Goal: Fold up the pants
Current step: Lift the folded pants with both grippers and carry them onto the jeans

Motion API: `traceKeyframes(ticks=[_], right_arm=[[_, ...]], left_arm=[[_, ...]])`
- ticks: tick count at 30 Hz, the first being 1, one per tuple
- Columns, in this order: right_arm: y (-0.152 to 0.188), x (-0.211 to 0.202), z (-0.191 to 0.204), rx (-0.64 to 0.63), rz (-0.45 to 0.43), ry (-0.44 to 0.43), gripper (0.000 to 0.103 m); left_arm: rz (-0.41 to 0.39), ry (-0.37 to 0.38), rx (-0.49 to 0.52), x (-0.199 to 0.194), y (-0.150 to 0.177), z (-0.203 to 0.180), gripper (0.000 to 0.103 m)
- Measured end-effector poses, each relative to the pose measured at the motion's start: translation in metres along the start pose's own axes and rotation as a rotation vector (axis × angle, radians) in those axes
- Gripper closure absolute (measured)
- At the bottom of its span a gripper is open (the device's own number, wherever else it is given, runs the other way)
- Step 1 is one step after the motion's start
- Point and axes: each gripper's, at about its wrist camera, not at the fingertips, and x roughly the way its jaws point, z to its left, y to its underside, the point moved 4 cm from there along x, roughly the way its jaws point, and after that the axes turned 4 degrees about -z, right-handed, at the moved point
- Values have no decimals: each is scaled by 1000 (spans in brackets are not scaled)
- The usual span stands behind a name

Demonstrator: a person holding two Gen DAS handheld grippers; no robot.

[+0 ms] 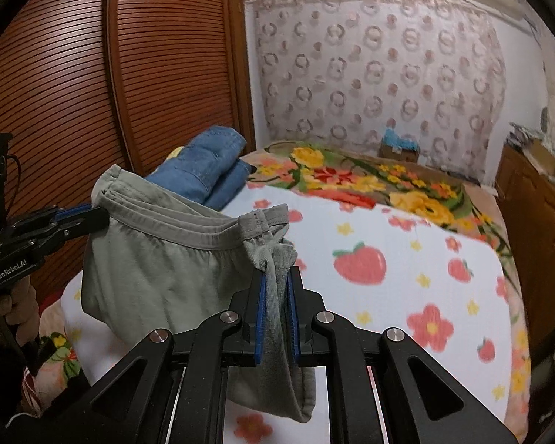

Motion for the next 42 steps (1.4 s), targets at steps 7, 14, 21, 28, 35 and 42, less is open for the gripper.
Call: traceKeyframes(ticks=[7,14,21,28,35,42], right_arm=[[-29,24,3,-43,-7,-32,92],[-58,48,-2,-80,-29,-66,92],[-80,85,-6,-117,-35,-100,92],[-106,136,-10,-159,-54,-152,92],[-113,183,-11,-192,-24,-160,92],[-139,228,-3,-244,-52,-198,92]], left_arm=[[-23,-31,-34,4,-16,32,90],[-51,-66,-44,7,-34,62,90],[-65,-109,-71,17,-46,92,90],[-72,-171,-103,29,-46,124,90],[-68,-225,-137,38,-37,143,90],[-101,-289,-173,38,-31,157,90]])
